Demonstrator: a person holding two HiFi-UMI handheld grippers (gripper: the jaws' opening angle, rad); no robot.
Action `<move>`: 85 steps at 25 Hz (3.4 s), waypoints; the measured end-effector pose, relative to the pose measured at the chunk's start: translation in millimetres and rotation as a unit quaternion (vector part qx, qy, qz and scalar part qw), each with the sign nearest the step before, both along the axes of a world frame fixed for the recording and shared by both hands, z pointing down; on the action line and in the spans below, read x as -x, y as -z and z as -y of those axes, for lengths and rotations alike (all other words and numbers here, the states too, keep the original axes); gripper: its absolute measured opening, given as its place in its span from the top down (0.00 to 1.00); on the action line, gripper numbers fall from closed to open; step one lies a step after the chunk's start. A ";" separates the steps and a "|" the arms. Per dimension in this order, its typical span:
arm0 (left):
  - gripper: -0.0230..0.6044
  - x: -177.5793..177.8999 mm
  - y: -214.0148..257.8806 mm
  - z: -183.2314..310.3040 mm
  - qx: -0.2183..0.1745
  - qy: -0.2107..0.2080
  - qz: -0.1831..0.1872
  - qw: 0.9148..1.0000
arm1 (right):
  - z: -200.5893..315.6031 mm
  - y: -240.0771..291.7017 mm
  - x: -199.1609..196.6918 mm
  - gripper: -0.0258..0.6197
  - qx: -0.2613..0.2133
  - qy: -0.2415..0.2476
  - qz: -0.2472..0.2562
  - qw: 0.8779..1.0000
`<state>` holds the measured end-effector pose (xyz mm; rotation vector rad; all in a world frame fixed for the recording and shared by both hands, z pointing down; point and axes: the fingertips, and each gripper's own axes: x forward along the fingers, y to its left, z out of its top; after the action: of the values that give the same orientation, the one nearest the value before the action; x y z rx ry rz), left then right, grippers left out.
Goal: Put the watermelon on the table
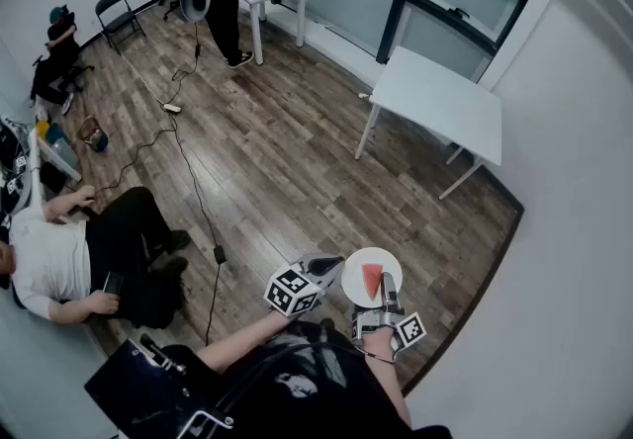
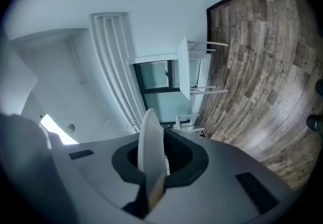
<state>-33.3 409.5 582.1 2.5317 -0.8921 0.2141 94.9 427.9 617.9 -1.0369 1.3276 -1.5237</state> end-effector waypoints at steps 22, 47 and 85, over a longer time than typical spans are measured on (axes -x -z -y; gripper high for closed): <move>0.95 44.9 -15.1 -3.8 0.023 -0.004 -0.024 0.999 | -2.1 -6.8 34.8 0.92 -0.017 -0.017 -0.010 1.000; 0.95 -38.3 -31.1 182.2 0.078 -0.017 -0.042 0.996 | 199.6 -2.1 -57.9 0.92 -0.053 -0.014 0.017 0.998; 0.95 -47.8 -40.1 544.8 0.047 -0.028 -0.033 0.998 | 515.4 -36.8 -63.2 0.92 -0.011 -0.032 0.008 0.999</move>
<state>14.4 -135.3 622.2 2.4633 -0.7679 0.1844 158.1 -87.6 654.7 -1.0414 1.2855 -1.4632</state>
